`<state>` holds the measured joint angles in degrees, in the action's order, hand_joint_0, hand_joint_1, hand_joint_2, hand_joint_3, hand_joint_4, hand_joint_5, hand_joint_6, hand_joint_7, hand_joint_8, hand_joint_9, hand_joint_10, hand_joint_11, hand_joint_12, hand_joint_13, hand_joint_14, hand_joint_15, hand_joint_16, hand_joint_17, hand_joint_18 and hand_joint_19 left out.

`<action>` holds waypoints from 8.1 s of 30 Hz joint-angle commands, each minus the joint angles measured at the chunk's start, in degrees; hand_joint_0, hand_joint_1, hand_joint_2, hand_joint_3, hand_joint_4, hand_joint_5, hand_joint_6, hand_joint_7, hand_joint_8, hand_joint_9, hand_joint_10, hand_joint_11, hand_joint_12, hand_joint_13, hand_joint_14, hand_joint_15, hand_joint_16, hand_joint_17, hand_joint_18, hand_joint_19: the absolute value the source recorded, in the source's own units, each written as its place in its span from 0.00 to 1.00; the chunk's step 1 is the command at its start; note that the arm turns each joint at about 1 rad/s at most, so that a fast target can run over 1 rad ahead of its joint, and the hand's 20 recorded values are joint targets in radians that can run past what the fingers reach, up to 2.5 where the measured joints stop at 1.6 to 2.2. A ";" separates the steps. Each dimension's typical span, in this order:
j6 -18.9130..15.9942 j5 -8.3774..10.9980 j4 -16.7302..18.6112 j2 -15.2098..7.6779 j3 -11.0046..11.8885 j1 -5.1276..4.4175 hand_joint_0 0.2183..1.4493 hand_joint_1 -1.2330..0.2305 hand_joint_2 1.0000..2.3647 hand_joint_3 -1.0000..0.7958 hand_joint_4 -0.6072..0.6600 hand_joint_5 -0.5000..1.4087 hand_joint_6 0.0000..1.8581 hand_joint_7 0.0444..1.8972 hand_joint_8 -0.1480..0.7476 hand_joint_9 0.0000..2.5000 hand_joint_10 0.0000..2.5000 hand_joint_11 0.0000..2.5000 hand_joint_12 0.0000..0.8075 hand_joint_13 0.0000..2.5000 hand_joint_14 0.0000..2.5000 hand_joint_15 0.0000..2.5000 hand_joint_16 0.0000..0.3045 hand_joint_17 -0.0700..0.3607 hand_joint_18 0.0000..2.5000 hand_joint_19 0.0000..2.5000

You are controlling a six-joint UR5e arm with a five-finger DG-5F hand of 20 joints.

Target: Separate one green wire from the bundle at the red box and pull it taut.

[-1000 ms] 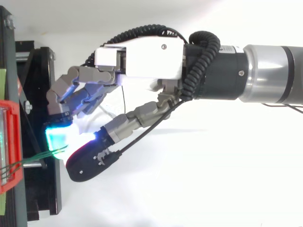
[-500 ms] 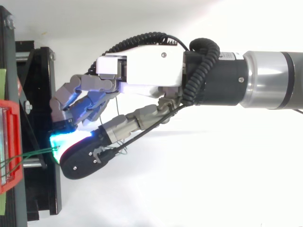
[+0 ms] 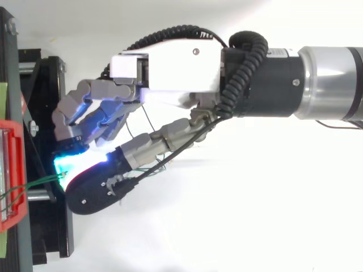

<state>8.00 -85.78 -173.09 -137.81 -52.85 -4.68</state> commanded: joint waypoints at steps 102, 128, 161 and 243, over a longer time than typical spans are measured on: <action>0.00 -0.62 -7.35 1.93 0.99 1.17 0.32 0.35 0.01 0.39 0.64 0.15 0.48 0.50 0.51 0.29 0.00 0.17 0.37 0.27 0.00 0.07 0.15 0.41 0.32 0.13; 0.09 -0.71 -9.28 1.93 3.63 2.13 0.30 0.37 0.01 0.34 0.66 0.15 0.48 0.49 0.51 0.29 0.00 0.16 0.37 0.28 0.00 0.08 0.16 0.41 0.32 0.14; -0.09 -0.88 -8.93 1.93 2.75 2.48 0.22 0.43 0.00 0.28 0.65 0.17 0.46 0.50 0.53 0.31 0.00 0.17 0.40 0.29 0.00 0.08 0.17 0.44 0.35 0.14; -7.12 -1.76 3.02 1.84 -6.65 1.60 0.24 0.44 0.00 0.28 0.66 0.15 0.45 0.47 0.55 0.40 0.00 0.27 0.40 0.58 0.01 0.26 0.17 0.43 0.40 0.14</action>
<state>1.76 -87.65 -170.33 -135.96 -59.45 -2.77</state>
